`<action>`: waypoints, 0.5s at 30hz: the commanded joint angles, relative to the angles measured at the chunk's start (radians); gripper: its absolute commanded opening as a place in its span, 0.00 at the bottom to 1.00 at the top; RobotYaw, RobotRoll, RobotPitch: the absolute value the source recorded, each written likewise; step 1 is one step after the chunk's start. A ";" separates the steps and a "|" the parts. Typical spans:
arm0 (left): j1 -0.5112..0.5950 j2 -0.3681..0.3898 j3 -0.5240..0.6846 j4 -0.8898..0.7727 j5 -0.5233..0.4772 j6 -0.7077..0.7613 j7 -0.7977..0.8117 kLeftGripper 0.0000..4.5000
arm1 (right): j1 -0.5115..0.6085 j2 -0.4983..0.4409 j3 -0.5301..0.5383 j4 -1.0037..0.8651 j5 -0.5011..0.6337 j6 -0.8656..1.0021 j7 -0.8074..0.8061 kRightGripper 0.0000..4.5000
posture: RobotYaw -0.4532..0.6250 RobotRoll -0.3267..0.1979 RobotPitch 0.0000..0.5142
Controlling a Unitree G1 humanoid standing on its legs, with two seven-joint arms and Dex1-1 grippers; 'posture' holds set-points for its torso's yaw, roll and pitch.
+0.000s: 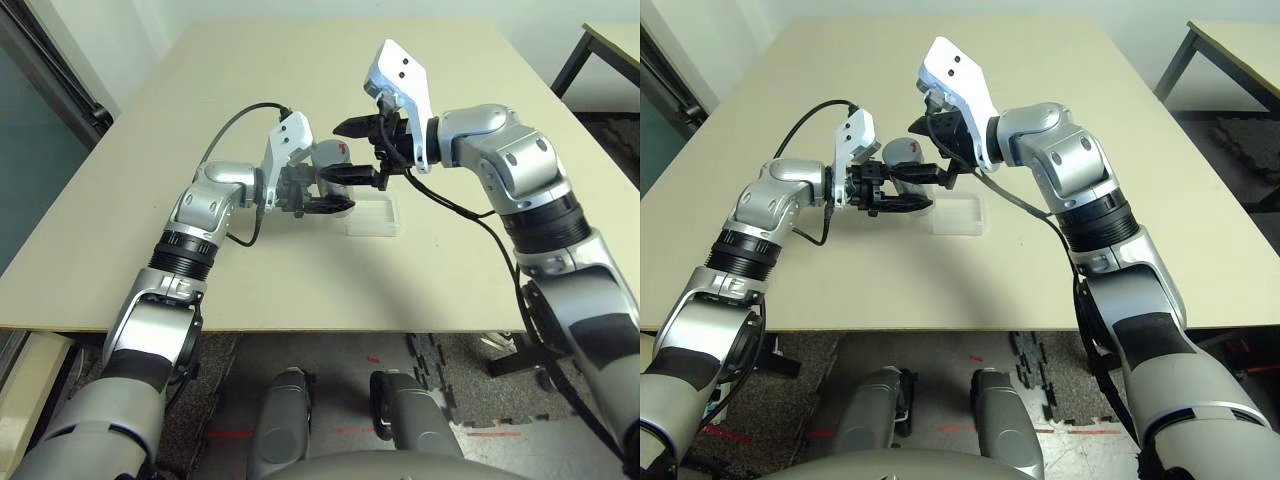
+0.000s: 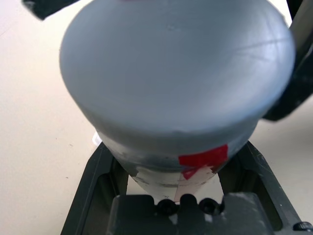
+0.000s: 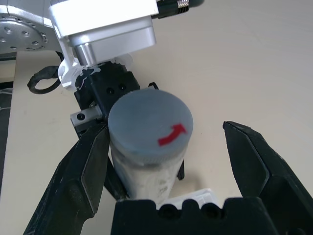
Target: Pour the medicine from the bottle into the box.
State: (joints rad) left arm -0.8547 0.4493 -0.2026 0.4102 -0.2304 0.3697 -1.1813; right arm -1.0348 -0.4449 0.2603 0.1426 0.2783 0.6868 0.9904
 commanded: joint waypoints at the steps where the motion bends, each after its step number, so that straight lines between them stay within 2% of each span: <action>1: 0.014 0.017 0.005 -0.006 0.007 -0.005 -0.016 0.60 | 0.017 -0.060 -0.060 0.008 -0.008 0.028 -0.023 1.00 | 0.47 0.62 0.18; 15: 0.017 0.020 0.012 0.014 0.008 -0.014 -0.010 0.60 | 0.049 -0.115 -0.075 -0.062 0.022 0.079 0.001 1.00 | 0.46 0.62 0.18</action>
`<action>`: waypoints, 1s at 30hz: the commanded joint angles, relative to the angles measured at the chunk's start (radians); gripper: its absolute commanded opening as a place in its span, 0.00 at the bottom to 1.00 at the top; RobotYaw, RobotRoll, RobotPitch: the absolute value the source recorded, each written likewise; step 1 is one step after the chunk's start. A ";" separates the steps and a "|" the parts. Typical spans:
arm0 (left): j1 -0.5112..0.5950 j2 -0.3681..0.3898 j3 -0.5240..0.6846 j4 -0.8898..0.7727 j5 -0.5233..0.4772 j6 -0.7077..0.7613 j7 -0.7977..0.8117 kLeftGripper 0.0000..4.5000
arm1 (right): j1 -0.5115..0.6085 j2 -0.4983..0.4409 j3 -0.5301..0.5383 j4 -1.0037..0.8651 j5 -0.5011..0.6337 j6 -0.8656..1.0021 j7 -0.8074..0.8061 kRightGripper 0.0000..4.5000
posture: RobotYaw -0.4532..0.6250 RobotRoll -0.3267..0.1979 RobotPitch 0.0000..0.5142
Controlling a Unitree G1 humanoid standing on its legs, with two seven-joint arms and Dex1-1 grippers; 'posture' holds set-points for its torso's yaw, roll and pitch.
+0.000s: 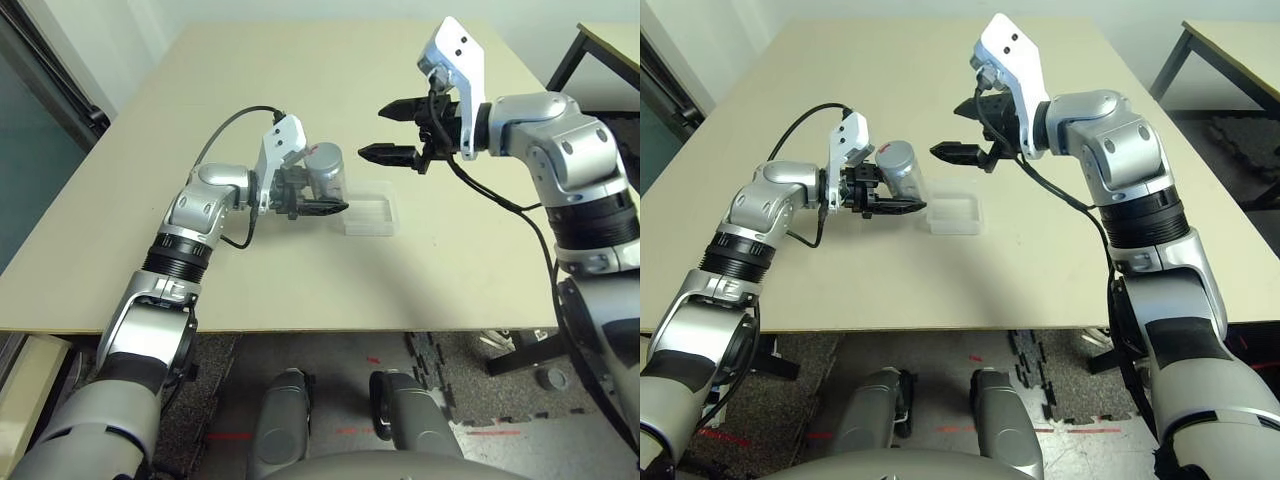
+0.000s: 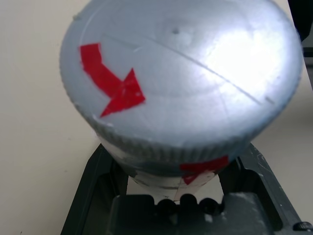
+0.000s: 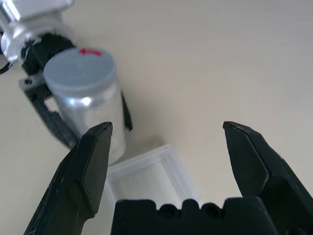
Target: Pour the medicine from the bottle into the box.
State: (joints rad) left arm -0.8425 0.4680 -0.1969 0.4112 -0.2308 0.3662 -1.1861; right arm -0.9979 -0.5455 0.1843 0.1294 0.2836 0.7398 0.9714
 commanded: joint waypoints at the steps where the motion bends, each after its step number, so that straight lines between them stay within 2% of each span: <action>1: 0.003 0.001 0.006 0.016 0.009 -0.012 -0.003 0.60 | 0.016 -0.009 0.001 -0.071 0.029 0.047 0.023 1.00 | 0.46 0.62 0.18; 16: -0.016 -0.027 -0.002 0.045 0.015 -0.034 -0.001 0.60 | -0.007 0.093 0.035 -0.123 0.058 0.102 0.002 1.00 | 0.47 0.62 0.18; 30: -0.011 -0.064 -0.012 0.022 0.018 -0.028 0.003 0.60 | -0.055 0.177 0.078 -0.009 -0.003 0.025 -0.034 1.00 | 0.48 0.62 0.19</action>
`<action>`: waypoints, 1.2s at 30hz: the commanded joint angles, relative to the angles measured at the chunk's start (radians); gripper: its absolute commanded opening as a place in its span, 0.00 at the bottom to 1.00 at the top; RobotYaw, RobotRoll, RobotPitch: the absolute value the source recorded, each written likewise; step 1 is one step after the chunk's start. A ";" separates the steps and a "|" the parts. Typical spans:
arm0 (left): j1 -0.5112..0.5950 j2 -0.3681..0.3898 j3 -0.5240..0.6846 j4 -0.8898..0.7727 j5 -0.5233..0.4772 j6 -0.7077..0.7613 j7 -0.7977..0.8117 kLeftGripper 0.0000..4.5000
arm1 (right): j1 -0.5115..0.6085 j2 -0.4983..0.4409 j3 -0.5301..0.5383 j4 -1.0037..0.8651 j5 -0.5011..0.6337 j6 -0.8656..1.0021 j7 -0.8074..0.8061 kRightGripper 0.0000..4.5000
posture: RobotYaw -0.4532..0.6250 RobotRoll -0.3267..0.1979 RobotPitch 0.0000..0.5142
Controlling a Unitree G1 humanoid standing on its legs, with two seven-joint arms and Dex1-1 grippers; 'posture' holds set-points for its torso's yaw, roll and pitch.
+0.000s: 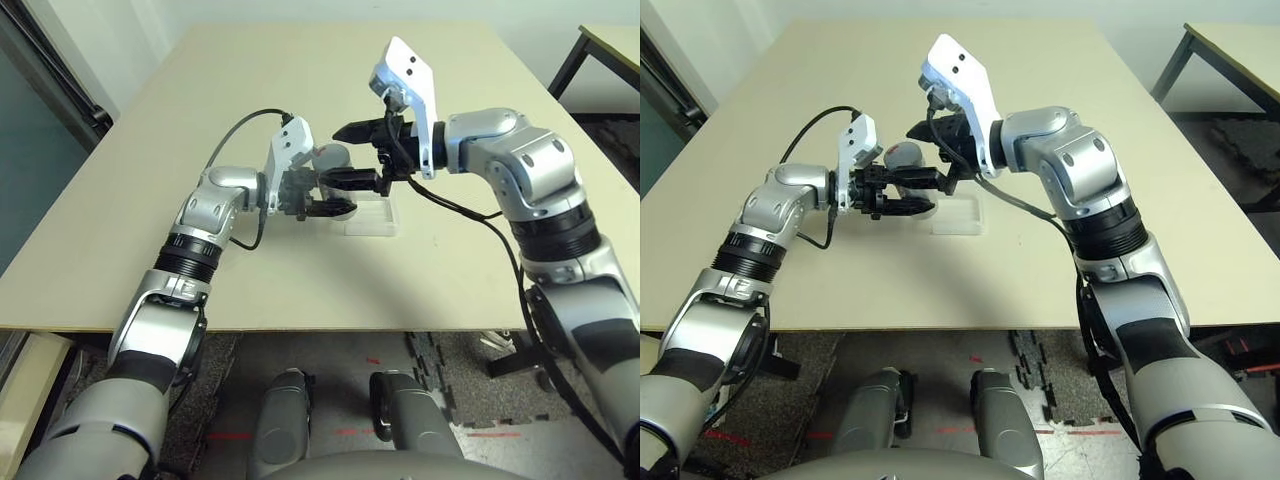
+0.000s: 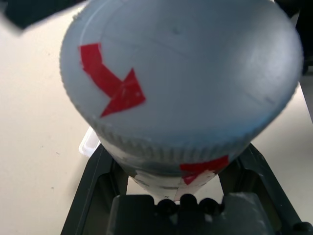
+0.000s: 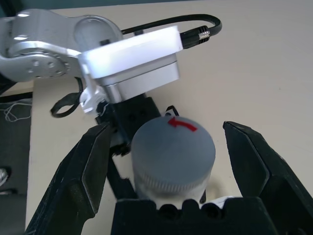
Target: Pour the medicine from the bottle into the box.
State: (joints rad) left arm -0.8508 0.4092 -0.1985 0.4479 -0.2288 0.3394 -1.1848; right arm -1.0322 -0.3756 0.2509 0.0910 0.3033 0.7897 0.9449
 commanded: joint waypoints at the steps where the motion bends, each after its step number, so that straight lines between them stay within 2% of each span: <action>1: -0.003 -0.007 -0.011 -0.016 0.016 -0.001 0.003 0.60 | -0.023 0.010 0.014 0.043 -0.029 -0.034 -0.009 1.00 | 0.48 0.62 0.19; 10: 0.001 -0.006 -0.012 -0.019 0.016 -0.002 0.001 0.60 | -0.028 -0.001 0.008 0.104 -0.061 -0.072 -0.002 1.00 | 0.48 0.62 0.19; 19: -0.012 -0.001 -0.003 0.017 0.021 -0.019 0.005 0.60 | 0.020 -0.071 -0.011 0.054 -0.054 -0.041 0.022 1.00 | 0.47 0.62 0.18; 36: 0.001 0.017 0.005 0.032 0.028 -0.033 0.002 0.60 | 0.030 -0.176 -0.064 0.052 -0.033 -0.016 0.015 1.00 | 0.46 0.62 0.18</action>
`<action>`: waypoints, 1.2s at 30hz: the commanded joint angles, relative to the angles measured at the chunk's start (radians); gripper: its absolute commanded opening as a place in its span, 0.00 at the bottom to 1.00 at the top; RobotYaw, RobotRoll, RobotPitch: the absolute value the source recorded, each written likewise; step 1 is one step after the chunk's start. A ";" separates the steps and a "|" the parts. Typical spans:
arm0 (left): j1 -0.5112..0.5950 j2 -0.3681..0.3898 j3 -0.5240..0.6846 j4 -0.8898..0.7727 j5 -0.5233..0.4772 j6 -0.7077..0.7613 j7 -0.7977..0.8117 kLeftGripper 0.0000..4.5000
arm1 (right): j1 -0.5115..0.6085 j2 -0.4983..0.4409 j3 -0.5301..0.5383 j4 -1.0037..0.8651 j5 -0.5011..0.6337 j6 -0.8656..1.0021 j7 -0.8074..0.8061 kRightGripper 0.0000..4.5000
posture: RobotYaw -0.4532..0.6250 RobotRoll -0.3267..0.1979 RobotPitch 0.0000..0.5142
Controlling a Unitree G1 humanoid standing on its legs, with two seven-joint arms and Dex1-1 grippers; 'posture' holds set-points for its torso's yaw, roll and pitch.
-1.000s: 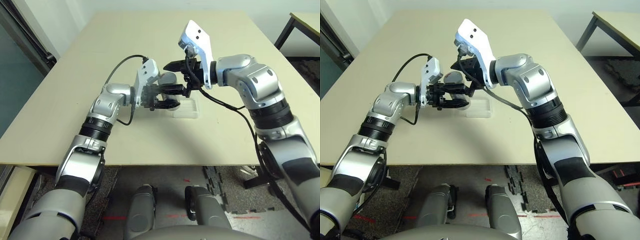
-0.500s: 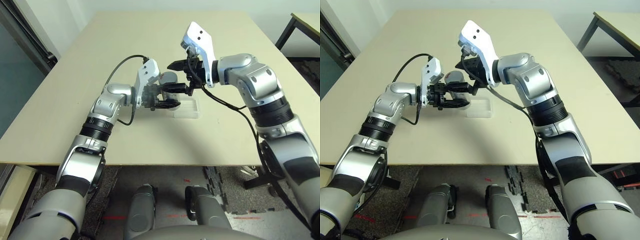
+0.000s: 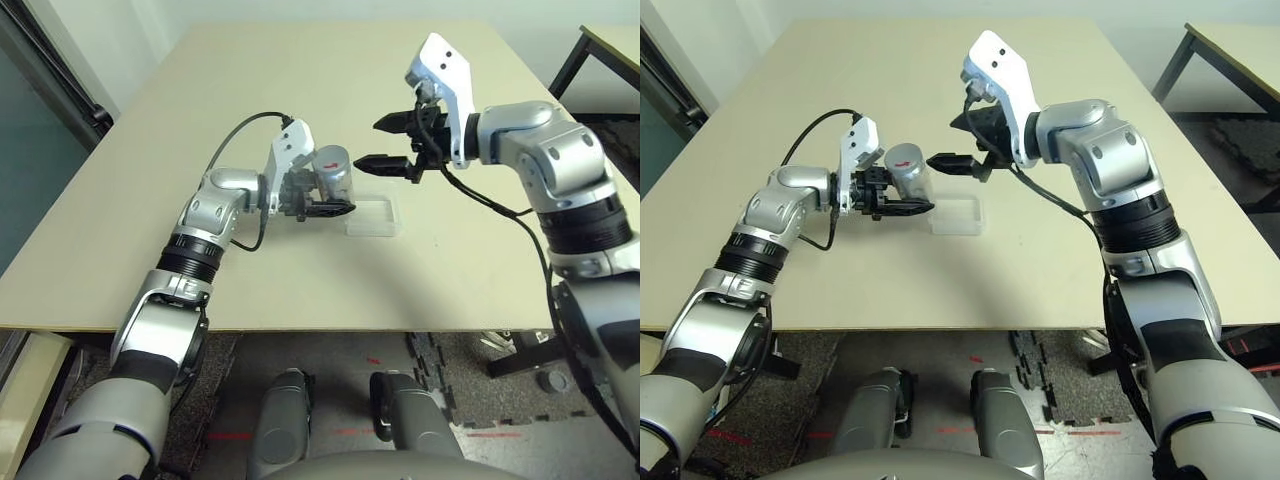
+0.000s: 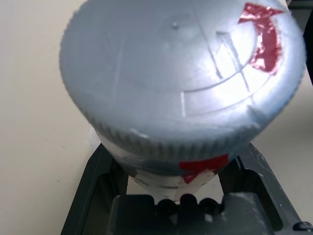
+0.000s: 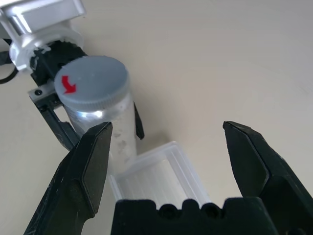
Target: Pour the medicine from the bottle into the box.
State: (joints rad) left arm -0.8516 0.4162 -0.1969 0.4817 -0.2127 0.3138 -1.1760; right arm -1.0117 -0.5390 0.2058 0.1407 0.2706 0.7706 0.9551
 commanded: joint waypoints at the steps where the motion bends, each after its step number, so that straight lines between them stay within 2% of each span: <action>1: 0.001 0.010 0.004 -0.001 0.012 -0.007 -0.006 0.60 | 0.015 -0.016 -0.016 -0.006 0.004 0.010 0.009 1.00 | 0.46 0.62 0.18; 6: 0.001 0.011 0.004 0.002 0.013 -0.009 -0.005 0.60 | 0.039 -0.033 -0.007 -0.063 0.039 0.058 0.053 1.00 | 0.46 0.62 0.18; 14: -0.006 0.004 0.000 0.006 0.014 -0.011 -0.007 0.60 | 0.023 0.027 -0.022 -0.136 0.123 0.144 0.040 1.00 | 0.46 0.62 0.18; 24: -0.008 -0.014 -0.014 -0.005 0.016 -0.007 -0.018 0.60 | -0.025 0.104 0.022 -0.053 0.076 0.071 0.018 1.00 | 0.46 0.62 0.18; 36: 0.001 -0.020 -0.020 -0.027 0.016 0.000 -0.017 0.60 | -0.049 0.151 0.065 0.029 0.023 -0.007 0.030 1.00 | 0.47 0.62 0.19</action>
State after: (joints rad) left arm -0.8514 0.3972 -0.2069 0.4780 -0.2085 0.3103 -1.1861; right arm -1.0467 -0.3911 0.2618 0.1625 0.3061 0.7784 0.9810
